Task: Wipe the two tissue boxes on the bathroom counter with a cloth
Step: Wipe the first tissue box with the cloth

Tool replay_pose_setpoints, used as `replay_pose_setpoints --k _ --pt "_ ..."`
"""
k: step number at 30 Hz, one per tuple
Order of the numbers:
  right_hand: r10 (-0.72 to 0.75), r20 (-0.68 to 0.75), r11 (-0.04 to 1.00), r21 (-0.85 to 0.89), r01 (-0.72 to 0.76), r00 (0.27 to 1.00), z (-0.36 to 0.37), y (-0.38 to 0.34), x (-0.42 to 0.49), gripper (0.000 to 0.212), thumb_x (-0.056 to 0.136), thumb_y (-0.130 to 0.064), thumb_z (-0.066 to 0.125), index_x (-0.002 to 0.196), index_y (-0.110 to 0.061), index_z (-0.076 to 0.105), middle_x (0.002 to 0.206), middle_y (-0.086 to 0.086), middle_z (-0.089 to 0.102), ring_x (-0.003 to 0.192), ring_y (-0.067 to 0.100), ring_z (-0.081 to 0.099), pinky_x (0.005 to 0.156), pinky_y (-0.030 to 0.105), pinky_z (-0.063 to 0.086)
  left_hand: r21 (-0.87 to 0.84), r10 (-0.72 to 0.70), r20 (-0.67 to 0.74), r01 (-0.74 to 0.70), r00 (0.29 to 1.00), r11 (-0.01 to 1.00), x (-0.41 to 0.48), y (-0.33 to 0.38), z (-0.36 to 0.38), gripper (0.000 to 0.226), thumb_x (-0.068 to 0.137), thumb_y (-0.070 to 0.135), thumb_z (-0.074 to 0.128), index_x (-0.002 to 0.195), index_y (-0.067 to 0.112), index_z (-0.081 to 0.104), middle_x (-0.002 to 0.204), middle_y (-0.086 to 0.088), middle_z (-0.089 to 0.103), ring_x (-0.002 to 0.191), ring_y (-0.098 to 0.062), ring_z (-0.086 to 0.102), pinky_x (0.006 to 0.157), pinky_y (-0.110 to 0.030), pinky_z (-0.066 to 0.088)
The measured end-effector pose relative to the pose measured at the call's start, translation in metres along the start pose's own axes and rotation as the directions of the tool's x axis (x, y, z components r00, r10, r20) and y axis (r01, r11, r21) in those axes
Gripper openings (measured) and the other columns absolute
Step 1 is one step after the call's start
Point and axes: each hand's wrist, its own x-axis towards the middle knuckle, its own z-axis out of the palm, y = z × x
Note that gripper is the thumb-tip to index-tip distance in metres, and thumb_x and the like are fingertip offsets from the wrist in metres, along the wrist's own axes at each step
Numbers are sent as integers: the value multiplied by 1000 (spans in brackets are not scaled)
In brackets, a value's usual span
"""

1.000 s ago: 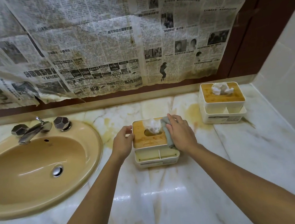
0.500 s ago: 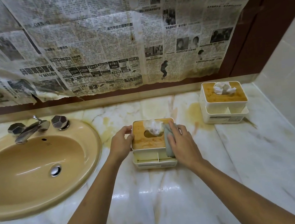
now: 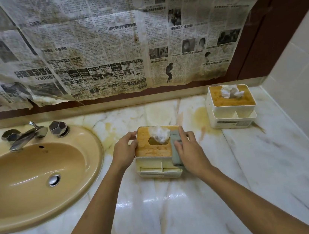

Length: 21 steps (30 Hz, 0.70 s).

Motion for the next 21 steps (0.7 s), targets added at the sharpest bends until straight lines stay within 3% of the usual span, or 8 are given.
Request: replay_pose_setpoints --k 5,7,9,12,13,15,18,21 --pt "26 -39 999 -43 -28 999 -9 -7 41 53 107 -30 35 156 -15 21 141 7 33 111 29 54 91 39 46 18 19 2 -19 1000 1000 1 -3 -2 38 97 8 47 130 20 61 118 3 64 84 -18 62 64 -31 54" --pt "15 -29 1000 -16 -15 999 -15 -7 63 46 106 -26 36 150 -13 34 139 12 43 116 31 54 94 37 43 15 9 6 -9 1000 1000 0 -3 -2 38 97 8 46 131 20 60 119 2 64 85 -19 63 64 -32 55" --pt "8 17 998 58 -9 1000 -20 -3 76 38 105 -23 40 141 -13 49 133 14 56 114 30 55 87 31 41 -23 -4 11 4 1000 1000 -3 -2 -1 38 98 10 45 132 21 60 121 2 63 90 -22 65 62 -30 54" --pt "31 92 991 126 -43 995 -28 5 75 34 104 -25 43 134 -14 55 127 14 62 102 24 54 79 28 39 -153 -17 63 27 998 988 -9 0 -3 37 100 14 51 134 24 58 125 2 63 98 -23 67 66 -31 57" --pt "38 95 989 140 -51 995 -30 6 72 34 104 -25 43 134 -14 55 127 13 62 102 24 55 79 29 40 -162 -15 105 32 994 986 -10 0 -5 41 97 19 59 137 26 55 128 3 61 99 -21 67 73 -33 58" --pt "69 82 978 191 -84 994 -34 9 65 34 104 -24 43 133 -13 56 126 11 63 106 25 56 83 30 42 -109 -9 219 34 976 993 -11 -3 -11 73 79 36 80 144 30 47 133 12 56 106 -17 63 87 -35 55" --pt "113 91 953 270 -134 989 -39 13 55 33 103 -22 45 131 -12 59 125 8 63 110 25 57 90 34 46 -6 2 349 0 937 1000 -10 -2 -17 116 52 42 94 151 33 34 138 16 48 117 -14 54 92 -33 52" --pt "135 144 956 242 -167 980 -46 14 48 27 101 -21 46 116 -9 65 112 8 65 102 27 58 85 37 46 63 32 351 -57 936 996 -7 3 -20 115 54 29 96 151 32 35 136 13 49 116 -15 53 83 -25 51"
